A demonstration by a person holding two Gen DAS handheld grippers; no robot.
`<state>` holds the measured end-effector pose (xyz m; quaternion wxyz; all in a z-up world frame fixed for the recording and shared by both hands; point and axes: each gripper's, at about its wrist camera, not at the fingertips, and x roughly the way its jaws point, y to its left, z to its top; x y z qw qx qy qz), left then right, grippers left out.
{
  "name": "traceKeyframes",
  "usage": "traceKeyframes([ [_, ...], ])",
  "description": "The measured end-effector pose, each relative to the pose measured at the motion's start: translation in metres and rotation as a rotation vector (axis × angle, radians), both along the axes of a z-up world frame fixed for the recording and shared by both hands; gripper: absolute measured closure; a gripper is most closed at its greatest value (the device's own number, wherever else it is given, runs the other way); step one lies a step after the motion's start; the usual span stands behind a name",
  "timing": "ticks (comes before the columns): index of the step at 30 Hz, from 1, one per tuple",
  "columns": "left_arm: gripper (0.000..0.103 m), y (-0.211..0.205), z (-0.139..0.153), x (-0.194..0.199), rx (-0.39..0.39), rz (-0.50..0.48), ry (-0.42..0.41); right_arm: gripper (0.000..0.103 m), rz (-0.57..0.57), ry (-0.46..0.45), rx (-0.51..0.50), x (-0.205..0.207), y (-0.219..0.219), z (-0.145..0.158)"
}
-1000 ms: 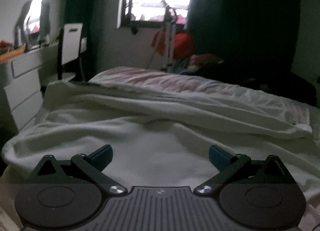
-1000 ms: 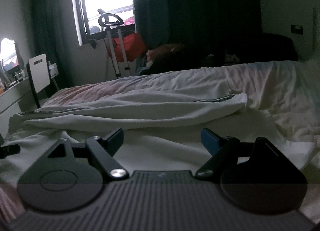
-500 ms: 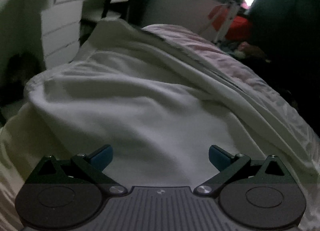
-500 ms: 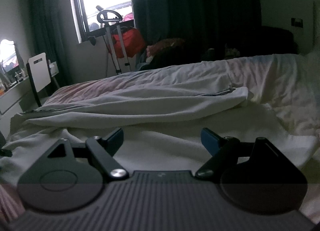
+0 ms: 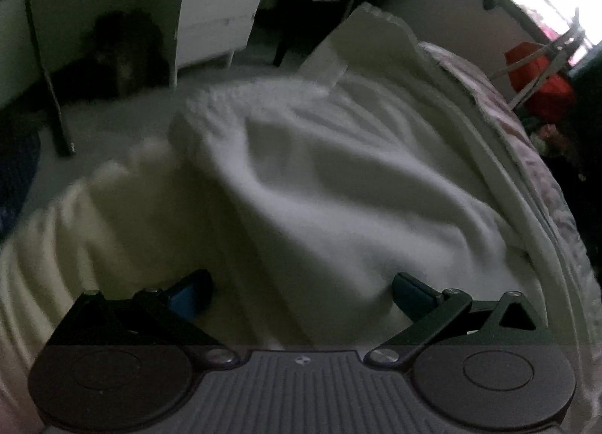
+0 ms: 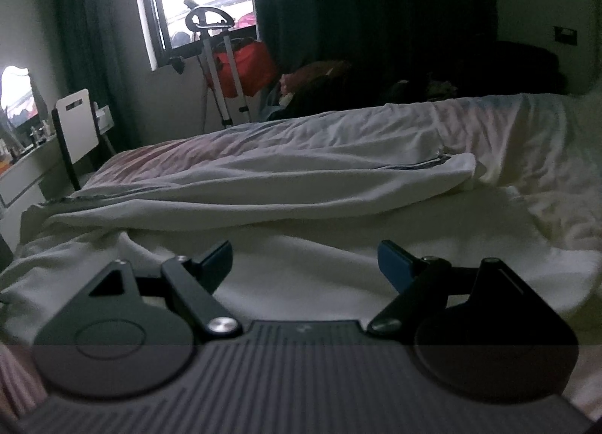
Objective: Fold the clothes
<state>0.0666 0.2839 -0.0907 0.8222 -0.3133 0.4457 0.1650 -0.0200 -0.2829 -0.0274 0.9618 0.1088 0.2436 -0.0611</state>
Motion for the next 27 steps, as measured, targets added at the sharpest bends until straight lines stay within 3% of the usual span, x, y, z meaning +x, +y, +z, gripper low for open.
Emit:
traceKeyframes([
  [4, 0.0, 0.009, 0.007, -0.01, -0.117, 0.019, -0.119, 0.017, -0.02, 0.002, 0.032, 0.001, -0.009, 0.002],
  [13, 0.001, 0.044, 0.003, -0.047, -0.429, 0.175, -0.347, 0.017, -0.229, 0.004, 0.4, -0.019, -0.11, -0.013],
  [16, 0.01, 0.052, 0.003, -0.059, -0.505, 0.198, -0.427, 0.017, -0.303, 0.007, 0.52, -0.027, -0.146, -0.02],
  [18, 0.012, 0.053, 0.008, -0.065, -0.512, 0.19, -0.464, 0.017, -0.354, 0.011, 0.593, -0.033, -0.169, -0.024],
  [20, 0.01, 0.051, 0.014, -0.069, -0.461, 0.178, -0.45, 0.017, -0.43, 0.039, 0.541, -0.04, -0.183, -0.031],
  [23, 0.01, 0.049, 0.017, -0.072, -0.396, 0.195, -0.4, 0.015, -0.488, 0.104, 0.575, -0.043, -0.196, -0.049],
  [27, 0.01, 0.055, 0.003, -0.061, -0.432, 0.209, -0.32, 0.017, -0.54, 0.11, 0.712, -0.047, -0.204, -0.067],
])
